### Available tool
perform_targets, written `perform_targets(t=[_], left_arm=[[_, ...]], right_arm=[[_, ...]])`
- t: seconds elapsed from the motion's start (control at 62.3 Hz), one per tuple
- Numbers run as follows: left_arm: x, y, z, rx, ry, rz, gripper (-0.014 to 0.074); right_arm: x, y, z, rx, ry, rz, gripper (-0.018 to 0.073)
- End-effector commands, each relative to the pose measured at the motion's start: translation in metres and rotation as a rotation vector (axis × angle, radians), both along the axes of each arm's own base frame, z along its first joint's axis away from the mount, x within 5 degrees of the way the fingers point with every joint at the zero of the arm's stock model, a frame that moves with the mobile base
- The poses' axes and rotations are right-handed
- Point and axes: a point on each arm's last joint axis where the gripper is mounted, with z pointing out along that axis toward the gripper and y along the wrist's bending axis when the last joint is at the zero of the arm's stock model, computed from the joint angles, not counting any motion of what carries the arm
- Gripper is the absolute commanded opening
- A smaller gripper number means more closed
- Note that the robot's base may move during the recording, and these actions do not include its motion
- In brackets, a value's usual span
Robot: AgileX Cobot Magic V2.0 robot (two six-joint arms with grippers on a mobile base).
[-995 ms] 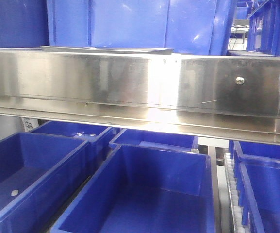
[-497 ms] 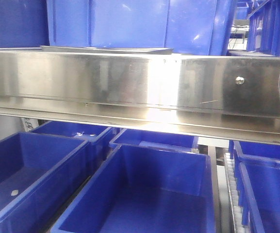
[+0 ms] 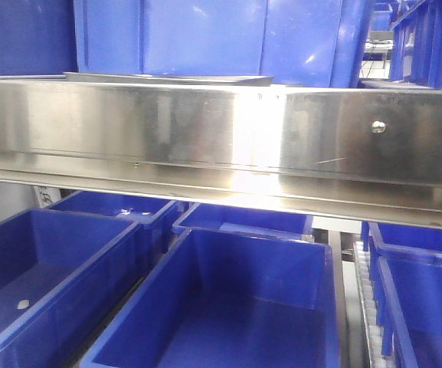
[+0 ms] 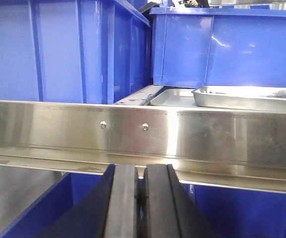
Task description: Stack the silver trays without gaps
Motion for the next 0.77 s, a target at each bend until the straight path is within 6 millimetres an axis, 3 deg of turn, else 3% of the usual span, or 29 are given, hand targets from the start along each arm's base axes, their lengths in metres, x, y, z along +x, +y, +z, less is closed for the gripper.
perform_targets(t=[0.0, 0.176, 0.754], left_arm=[[-0.0006, 0.0002, 0.002, -0.003, -0.019, 0.003, 0.0004], [-0.0006, 0.0002, 0.002, -0.003, -0.019, 0.003, 0.0004], [-0.0006, 0.0002, 0.002, -0.003, -0.019, 0.003, 0.0004]], right_arm=[[-0.0004, -0.0004, 0.0018, -0.016, -0.021, -0.007, -0.0071], [-0.0004, 0.0001, 0.0018, 0.08, -0.021, 0.0, -0.0071], [-0.0004, 0.0001, 0.0018, 0.08, -0.021, 0.0, -0.0071]])
